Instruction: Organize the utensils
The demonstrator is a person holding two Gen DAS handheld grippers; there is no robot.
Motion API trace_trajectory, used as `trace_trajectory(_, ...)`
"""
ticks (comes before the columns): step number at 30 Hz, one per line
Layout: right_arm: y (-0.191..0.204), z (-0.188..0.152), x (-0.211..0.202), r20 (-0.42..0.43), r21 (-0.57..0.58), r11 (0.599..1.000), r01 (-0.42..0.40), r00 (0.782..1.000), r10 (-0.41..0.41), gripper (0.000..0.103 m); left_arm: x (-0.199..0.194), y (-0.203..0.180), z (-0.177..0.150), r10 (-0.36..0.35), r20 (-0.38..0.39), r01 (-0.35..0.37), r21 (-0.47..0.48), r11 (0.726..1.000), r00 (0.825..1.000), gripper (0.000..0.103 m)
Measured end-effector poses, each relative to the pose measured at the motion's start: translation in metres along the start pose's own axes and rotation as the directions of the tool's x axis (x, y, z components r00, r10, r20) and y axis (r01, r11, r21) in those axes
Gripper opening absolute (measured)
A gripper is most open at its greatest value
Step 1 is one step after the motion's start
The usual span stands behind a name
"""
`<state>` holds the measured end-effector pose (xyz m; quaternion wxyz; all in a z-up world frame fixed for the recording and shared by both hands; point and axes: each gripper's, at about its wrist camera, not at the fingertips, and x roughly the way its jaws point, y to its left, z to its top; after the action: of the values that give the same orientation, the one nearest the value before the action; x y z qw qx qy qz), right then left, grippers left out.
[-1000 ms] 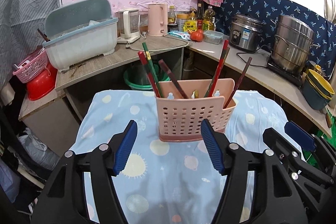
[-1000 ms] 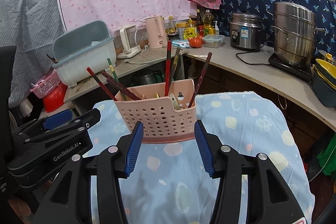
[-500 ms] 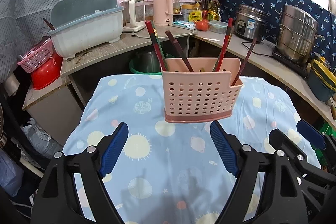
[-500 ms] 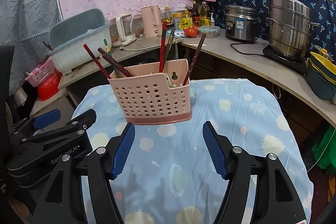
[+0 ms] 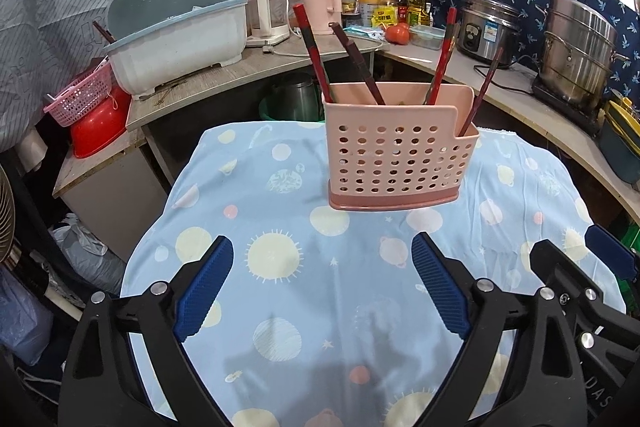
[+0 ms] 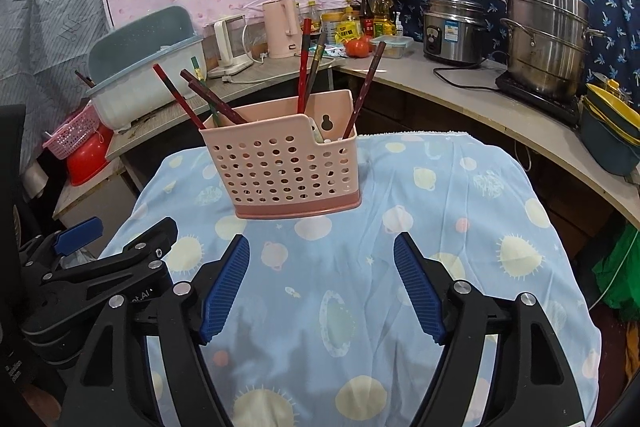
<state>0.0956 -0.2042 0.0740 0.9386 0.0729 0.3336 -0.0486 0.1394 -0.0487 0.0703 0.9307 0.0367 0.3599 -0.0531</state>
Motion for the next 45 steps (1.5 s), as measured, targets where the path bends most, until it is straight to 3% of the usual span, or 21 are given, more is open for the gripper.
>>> trace_trajectory(4, -0.002, -0.003, 0.000, 0.002, 0.000, 1.000, 0.009, 1.000, -0.009, 0.076, 0.002, 0.001, -0.004, 0.012, -0.008, -0.012, 0.001, 1.000, 1.000, 0.093)
trace_trajectory(6, -0.003, -0.003, -0.001, 0.006, 0.000, 1.000, 0.015, 1.000, -0.015, 0.084, 0.003, 0.001, -0.005, 0.015, -0.012, -0.015, 0.000, 1.000, 1.000, 0.094)
trace_trajectory(12, -0.003, -0.005, -0.002, 0.020, -0.026, 0.998, 0.049, 0.999, -0.049, 0.088, 0.006, 0.001, -0.008, 0.015, -0.026, -0.015, 0.004, 1.000, 1.000, 0.096)
trace_trajectory(14, -0.003, -0.005, -0.001, 0.017, -0.031, 0.998, 0.055, 0.998, -0.055, 0.098, 0.007, 0.003, -0.009, 0.020, -0.030, -0.020, 0.000, 1.000, 0.999, 0.096)
trace_trajectory(22, -0.008, -0.011, 0.008, -0.034, -0.006, 0.999, 0.033, 0.999, -0.034, 0.097, 0.010, 0.006, -0.013, 0.027, -0.044, -0.027, -0.003, 1.000, 0.999, 0.096)
trace_trajectory(45, -0.004, -0.015, 0.009, -0.025, -0.026, 0.998, 0.054, 0.998, -0.054, 0.097, 0.014, 0.006, -0.017, 0.036, -0.050, -0.035, 0.010, 0.999, 0.998, 0.096)
